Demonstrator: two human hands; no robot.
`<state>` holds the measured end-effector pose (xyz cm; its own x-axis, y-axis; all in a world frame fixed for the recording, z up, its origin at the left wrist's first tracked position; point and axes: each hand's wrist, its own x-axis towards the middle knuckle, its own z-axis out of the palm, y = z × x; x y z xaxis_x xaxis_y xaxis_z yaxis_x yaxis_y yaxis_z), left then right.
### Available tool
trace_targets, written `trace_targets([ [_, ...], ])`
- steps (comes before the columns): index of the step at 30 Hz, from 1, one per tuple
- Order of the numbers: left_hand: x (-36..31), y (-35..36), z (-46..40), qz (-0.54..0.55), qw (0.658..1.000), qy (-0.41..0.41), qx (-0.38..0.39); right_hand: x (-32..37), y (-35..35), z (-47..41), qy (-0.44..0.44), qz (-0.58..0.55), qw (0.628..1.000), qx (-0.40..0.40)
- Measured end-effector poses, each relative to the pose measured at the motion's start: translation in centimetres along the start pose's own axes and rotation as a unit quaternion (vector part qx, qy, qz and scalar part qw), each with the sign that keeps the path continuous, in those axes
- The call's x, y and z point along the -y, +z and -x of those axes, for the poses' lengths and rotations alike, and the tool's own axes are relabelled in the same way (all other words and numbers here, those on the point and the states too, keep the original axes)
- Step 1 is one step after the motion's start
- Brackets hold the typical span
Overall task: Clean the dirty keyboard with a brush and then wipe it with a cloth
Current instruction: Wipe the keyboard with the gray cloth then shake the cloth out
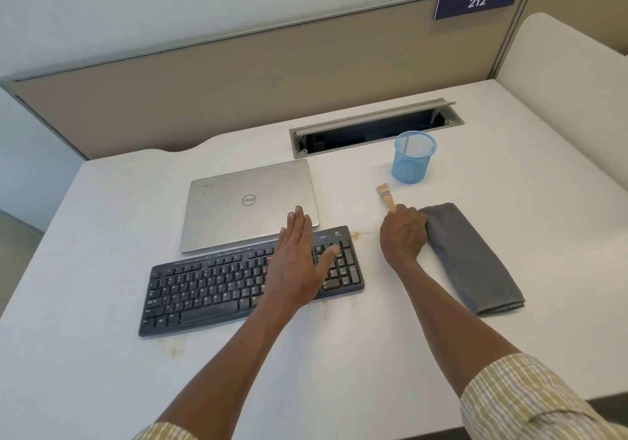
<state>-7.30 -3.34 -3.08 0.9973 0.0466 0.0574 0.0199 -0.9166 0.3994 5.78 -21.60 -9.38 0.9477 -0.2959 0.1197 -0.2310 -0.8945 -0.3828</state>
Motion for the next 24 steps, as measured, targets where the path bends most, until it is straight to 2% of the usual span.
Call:
trace_targets([
  [11, 0.5, -0.1, 1.0, 0.004, 1.000, 0.014, 0.027, -0.5, -0.4, -0.6, 0.014, 0.022, 0.999, 0.020],
  [17, 0.3, 0.4, 1.4, 0.007, 0.999, 0.013, 0.032, -1.9, -2.8, 0.3, -0.040, -0.041, 0.998, 0.000],
  [20, -0.1, 1.0, 1.8, 0.024, 0.999, 0.013, 0.027, -4.0, -5.2, 0.4, -0.025, -0.086, 0.996, -0.024],
  [22, -0.3, 1.4, 2.1, 0.028, 0.999, 0.016, 0.031, -6.0, -6.7, 0.2, -0.014, -0.076, 0.996, -0.051],
  [24, -0.6, 1.7, 2.6, 0.024, 0.999, 0.020, 0.033, -7.9, -8.1, -0.2, 0.026, -0.042, 0.998, -0.044],
])
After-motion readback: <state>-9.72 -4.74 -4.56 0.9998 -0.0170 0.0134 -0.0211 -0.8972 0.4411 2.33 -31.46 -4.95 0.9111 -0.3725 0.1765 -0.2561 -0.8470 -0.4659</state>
